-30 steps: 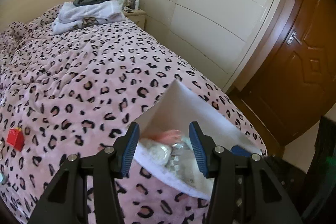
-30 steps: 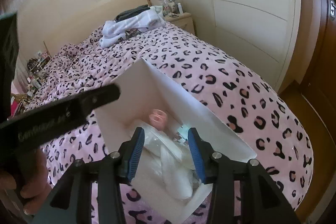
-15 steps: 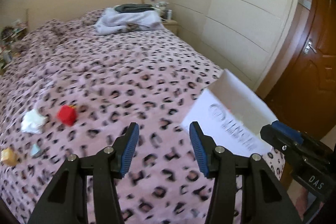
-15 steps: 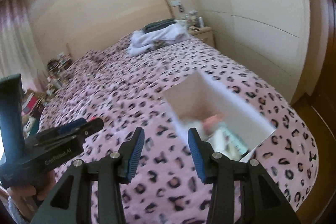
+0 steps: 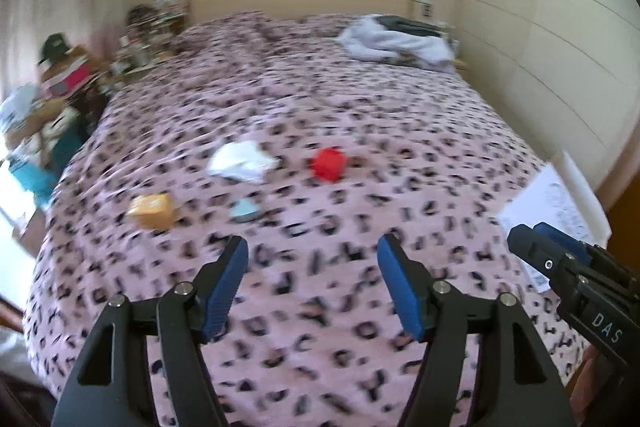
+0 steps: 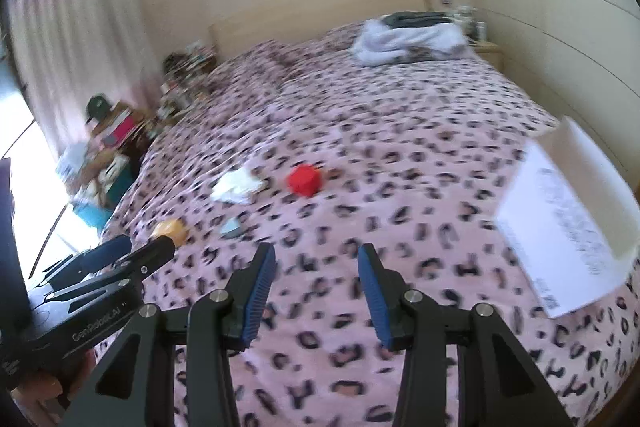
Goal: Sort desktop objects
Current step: 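Move both open tools back over the items on the bed, then grasp the small yellow box with the left tool while the right grasps the blue triangular sponge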
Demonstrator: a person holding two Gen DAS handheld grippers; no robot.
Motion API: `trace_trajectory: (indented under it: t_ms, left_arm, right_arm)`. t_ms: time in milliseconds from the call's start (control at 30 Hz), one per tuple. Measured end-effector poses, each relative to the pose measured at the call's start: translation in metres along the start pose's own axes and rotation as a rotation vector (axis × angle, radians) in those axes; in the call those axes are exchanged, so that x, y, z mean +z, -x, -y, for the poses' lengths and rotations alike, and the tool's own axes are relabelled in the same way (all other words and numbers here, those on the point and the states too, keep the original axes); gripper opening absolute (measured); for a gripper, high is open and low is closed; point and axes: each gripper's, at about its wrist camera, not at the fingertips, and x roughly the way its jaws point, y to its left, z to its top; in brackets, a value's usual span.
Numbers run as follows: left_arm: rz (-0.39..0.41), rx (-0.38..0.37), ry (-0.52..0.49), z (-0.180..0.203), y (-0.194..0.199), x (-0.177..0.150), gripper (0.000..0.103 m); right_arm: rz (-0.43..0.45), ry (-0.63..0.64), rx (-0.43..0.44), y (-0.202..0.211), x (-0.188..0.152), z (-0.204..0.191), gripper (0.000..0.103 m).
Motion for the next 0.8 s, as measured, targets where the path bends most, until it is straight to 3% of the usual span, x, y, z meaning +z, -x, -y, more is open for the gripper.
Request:
trace_trajectory:
  t_ms: [367,800]
  left_arm:
    - [-0.018,0.110,0.195,-0.124,0.004,-0.028,0.073]
    - [-0.072,0.159,0.318,-0.200,-0.030,-0.056,0.073]
  right_arm:
    - [-0.060,0.121,0.109,-0.045,-0.012,-0.104,0.044]
    - [-0.157,0.146,0.155,-0.100,-0.035,-0.140,0.044]
